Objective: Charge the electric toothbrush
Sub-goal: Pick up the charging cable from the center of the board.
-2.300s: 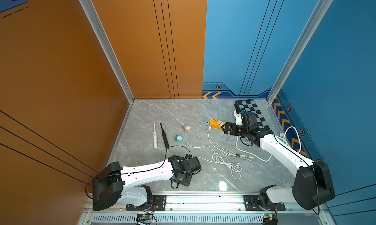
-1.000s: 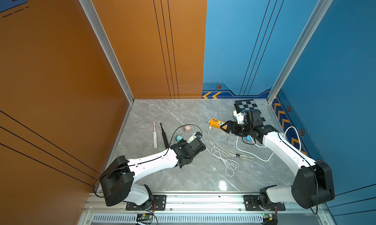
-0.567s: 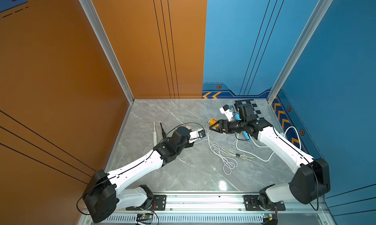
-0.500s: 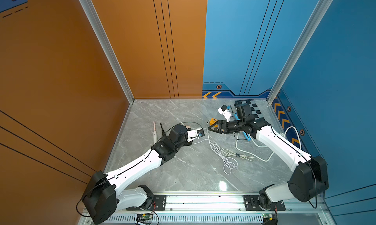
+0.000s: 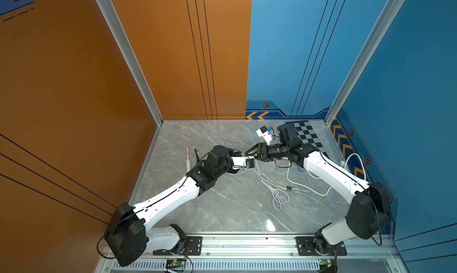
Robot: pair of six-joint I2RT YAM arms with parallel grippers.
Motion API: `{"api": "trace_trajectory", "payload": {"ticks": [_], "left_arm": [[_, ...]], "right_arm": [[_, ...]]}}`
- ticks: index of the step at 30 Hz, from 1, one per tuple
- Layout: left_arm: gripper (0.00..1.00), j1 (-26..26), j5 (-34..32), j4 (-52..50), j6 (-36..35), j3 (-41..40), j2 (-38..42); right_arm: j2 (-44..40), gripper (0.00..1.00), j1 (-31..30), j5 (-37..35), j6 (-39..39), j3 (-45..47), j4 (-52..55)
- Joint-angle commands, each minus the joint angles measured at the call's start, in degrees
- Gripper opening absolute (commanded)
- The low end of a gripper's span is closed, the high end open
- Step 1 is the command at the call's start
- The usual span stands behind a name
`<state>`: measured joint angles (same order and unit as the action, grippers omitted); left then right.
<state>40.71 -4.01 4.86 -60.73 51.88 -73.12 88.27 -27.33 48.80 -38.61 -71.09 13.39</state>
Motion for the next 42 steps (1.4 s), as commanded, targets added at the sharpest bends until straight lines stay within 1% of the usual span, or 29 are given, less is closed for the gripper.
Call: {"api": "trace_trajectory", "payload": {"ticks": [1,2,6,8,10,13,16,19,20,22,24,25,26,27,28,29,30,31,32,33,34,36,37,39,42], "left_arm": [[0.00,0.93,0.60,3.17,-2.24,1.86,-0.95],[0.00,1.07,0.51,3.28,-2.36,1.95,-1.09],[0.00,1.37,-0.13,3.65,-2.54,2.09,-1.48],[0.00,1.39,-1.31,3.61,-2.53,2.44,-2.05],[0.00,1.34,-1.42,3.58,-2.39,2.61,-2.45],[0.00,1.34,-1.53,3.59,-1.36,3.20,-3.14],[0.00,1.06,-2.03,3.56,-0.30,3.99,-4.02],[0.00,0.61,-2.13,3.52,0.94,4.83,-4.48],[0.00,0.59,-2.21,3.57,1.19,4.94,-4.62],[0.00,0.48,-1.75,3.57,1.49,4.99,-4.70],[0.00,0.54,-1.18,3.52,1.75,4.80,-4.59],[0.00,0.66,-1.19,3.51,2.02,4.68,-4.58],[0.02,0.67,-1.18,3.57,2.27,4.69,-4.62],[0.08,0.56,-1.02,3.46,2.54,4.57,-4.46],[0.21,0.49,-0.56,3.42,3.00,4.53,-4.25],[0.37,0.50,-0.21,3.48,5.18,4.53,-3.99],[0.55,0.38,0.65,2.92,7.37,4.63,-3.58],[0.69,0.20,1.55,0.69,10.11,5.52,-3.07],[0.74,-0.50,3.41,-2.78,14.21,6.68,-2.76],[0.75,-2.07,7.39,-9.09,20.92,11.40,-2.86],[0.75,-4.39,13.43,-17.68,28.00,15.93,-3.34],[0.76,-8.62,24.83,-27.04,39.15,22.63,-4.25],[0.76,-10.78,31.01,-30.12,41.89,24.43,-4.48],[0.76,-13.10,39.90,-33.54,40.90,24.86,-4.04],[0.78,-13.23,41.27,-33.61,36.17,22.11,-3.25]], "right_arm": [[1.24,0.50,-0.10,-2.58,-10.44,0.39,-8.95],[1.29,0.46,-0.09,-3.34,-11.60,0.78,-9.73],[1.55,0.21,-0.17,-4.45,-13.95,1.56,-11.01],[1.51,0.12,-0.24,-4.32,-15.10,2.06,-12.08],[1.47,0.10,-0.59,-4.24,-15.61,2.20,-12.24],[1.47,0.15,-1.10,-3.97,-15.87,2.18,-12.23],[1.36,0.22,-1.34,-3.47,-16.05,2.23,-12.00],[1.46,0.22,-1.38,-3.20,-16.14,2.69,-11.67],[1.48,0.20,-1.40,-3.10,-16.28,2.85,-11.71],[1.38,0.14,-1.42,-3.24,-16.41,3.07,-11.96],[1.13,0.04,-1.49,-3.57,-16.50,3.22,-12.24],[1.07,0.00,-1.50,-3.75,-16.50,3.08,-12.24],[0.96,0.00,-1.47,-4.00,-16.52,3.07,-12.32],[0.79,0.00,-1.34,-4.41,-16.14,3.13,-12.33],[0.53,0.00,-1.15,-4.98,-15.33,3.00,-12.14],[0.33,0.00,-0.86,-5.34,-14.45,2.97,-11.99],[0.15,0.00,-0.22,-5.44,-13.12,2.84,-12.15],[0.07,0.00,0.43,-5.47,-10.96,2.48,-11.82],[-0.02,0.00,1.17,-5.59,-8.71,1.99,-10.86],[0.04,0.00,1.95,-5.41,-5.07,1.29,-9.55],[0.03,0.00,2.67,-4.83,-1.25,0.53,-8.06],[-0.03,0.00,3.91,-3.81,5.92,-1.35,-3.66],[-0.13,0.00,4.77,-2.48,8.91,-1.98,-1.66],[-0.29,0.00,6.40,0.00,11.90,-2.79,0.05],[-0.32,0.00,7.25,3.20,15.51,-4.94,3.93]]}}
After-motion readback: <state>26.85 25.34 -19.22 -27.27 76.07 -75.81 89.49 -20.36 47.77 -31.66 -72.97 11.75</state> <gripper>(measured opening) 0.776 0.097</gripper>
